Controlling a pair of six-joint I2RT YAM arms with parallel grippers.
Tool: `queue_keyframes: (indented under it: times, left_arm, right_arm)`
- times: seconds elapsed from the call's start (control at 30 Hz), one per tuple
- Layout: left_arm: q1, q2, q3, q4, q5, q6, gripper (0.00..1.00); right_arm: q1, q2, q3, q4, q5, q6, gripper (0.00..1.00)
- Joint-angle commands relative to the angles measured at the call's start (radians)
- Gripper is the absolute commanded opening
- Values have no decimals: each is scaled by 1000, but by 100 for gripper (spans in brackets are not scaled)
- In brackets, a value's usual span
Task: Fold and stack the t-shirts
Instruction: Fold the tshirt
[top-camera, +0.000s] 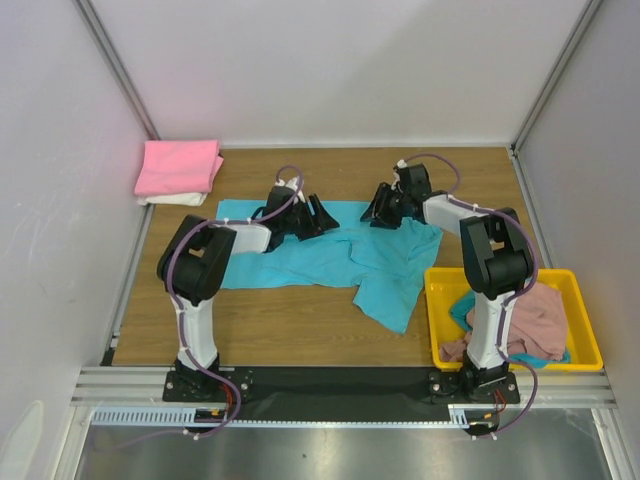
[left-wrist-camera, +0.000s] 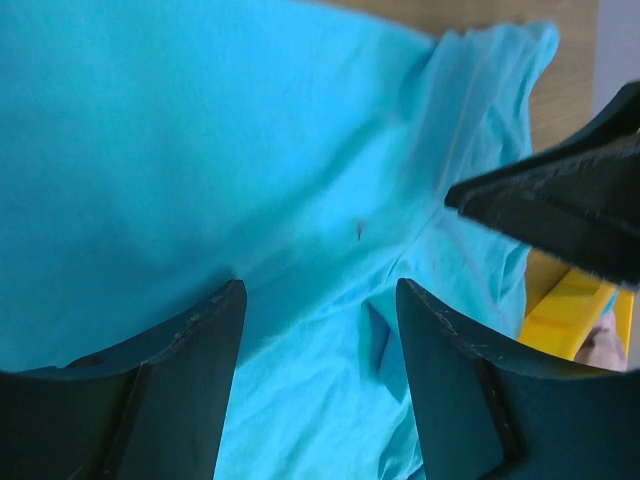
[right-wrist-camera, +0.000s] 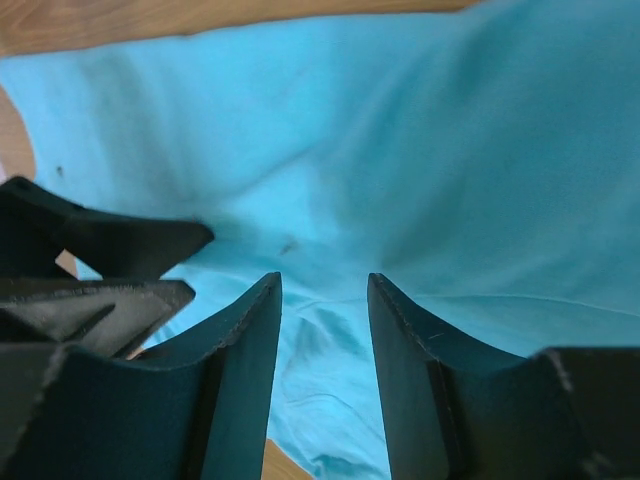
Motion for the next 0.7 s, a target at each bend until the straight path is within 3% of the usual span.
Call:
queue_keyframes:
  times: [0.0,0.43,0.67]
  left_arm:
    - [-31,-43,-36,70,29,-25,67]
    - [-116,-120,-76,-42,-108,31,67]
    - [-111,-132,24,-238,-341,55,67]
  right_arm:
    - [-18,-44,-42,-30,33,-6,45]
    - [-29,-125,-85,-71,19,-50,45]
    - [46,-280,-145,-163,148,-185,54]
